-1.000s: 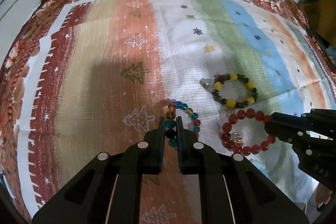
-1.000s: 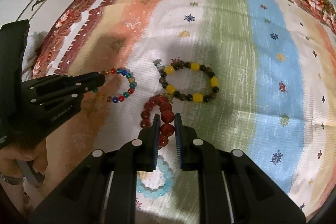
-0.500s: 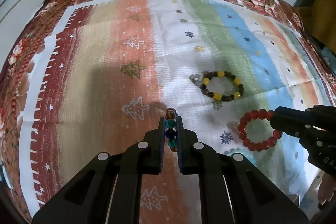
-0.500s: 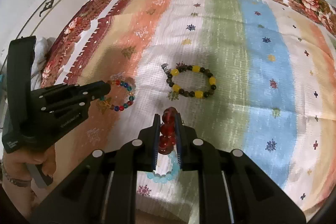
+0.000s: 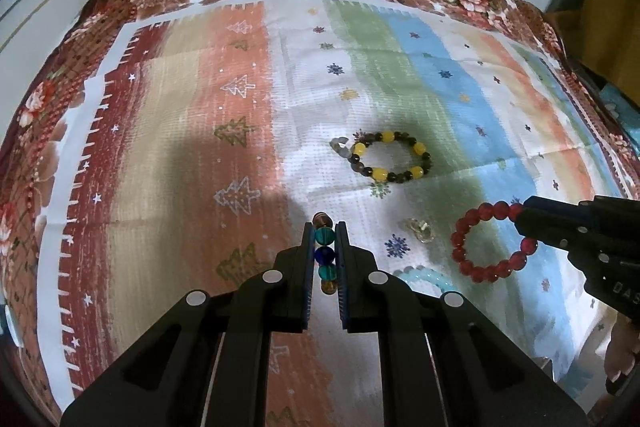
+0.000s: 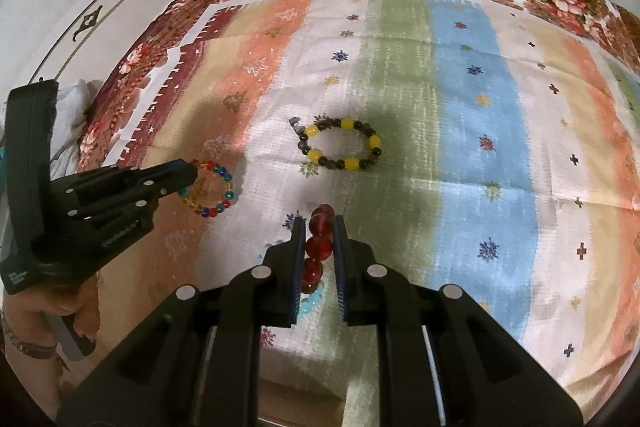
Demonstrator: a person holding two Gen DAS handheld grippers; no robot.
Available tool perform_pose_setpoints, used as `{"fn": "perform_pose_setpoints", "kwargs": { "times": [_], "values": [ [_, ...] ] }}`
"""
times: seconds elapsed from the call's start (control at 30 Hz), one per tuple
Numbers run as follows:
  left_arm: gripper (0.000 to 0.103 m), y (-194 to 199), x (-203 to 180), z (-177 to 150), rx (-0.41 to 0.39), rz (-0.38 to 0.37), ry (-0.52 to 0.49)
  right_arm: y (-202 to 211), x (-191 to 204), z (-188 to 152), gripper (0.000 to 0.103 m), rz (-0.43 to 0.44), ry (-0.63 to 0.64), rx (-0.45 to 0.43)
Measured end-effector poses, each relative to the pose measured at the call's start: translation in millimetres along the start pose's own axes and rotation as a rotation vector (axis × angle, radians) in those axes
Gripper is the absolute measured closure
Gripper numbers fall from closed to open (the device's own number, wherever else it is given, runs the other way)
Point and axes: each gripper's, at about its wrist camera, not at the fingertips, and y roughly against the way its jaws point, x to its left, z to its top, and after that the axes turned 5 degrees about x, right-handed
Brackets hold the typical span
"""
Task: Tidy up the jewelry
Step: 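Drop the red bracelet into the tin with the right tool while the left drops the multicoloured one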
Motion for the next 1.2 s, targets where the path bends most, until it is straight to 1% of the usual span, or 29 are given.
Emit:
{"fn": "perform_pose_setpoints", "kwargs": {
  "times": [0.27,0.57,0.67,0.87,1.2],
  "values": [
    [0.094,14,-8,-10,-0.02,-0.014,0.001,6,-6,-17,0.088,-0.007,-0.016,-0.004],
    [0.094,31,-19,-22,-0.046,-0.025,-0.02,24,-10,-29,0.088,-0.003,-0.023,-0.029],
    [0.094,37,-22,-26,-0.059,-0.023,-0.02,28,-10,-32,0.088,-0.02,-0.014,-0.036],
    [0.094,49,-30,-33,-0.077,-0.044,-0.031,37,-9,-40,0.088,-0.042,0.0,-0.054],
    [0.094,68,-41,-46,-0.109,-0.064,-0.052,56,-4,-50,0.088,-0.024,0.015,-0.088]
  ]
}}
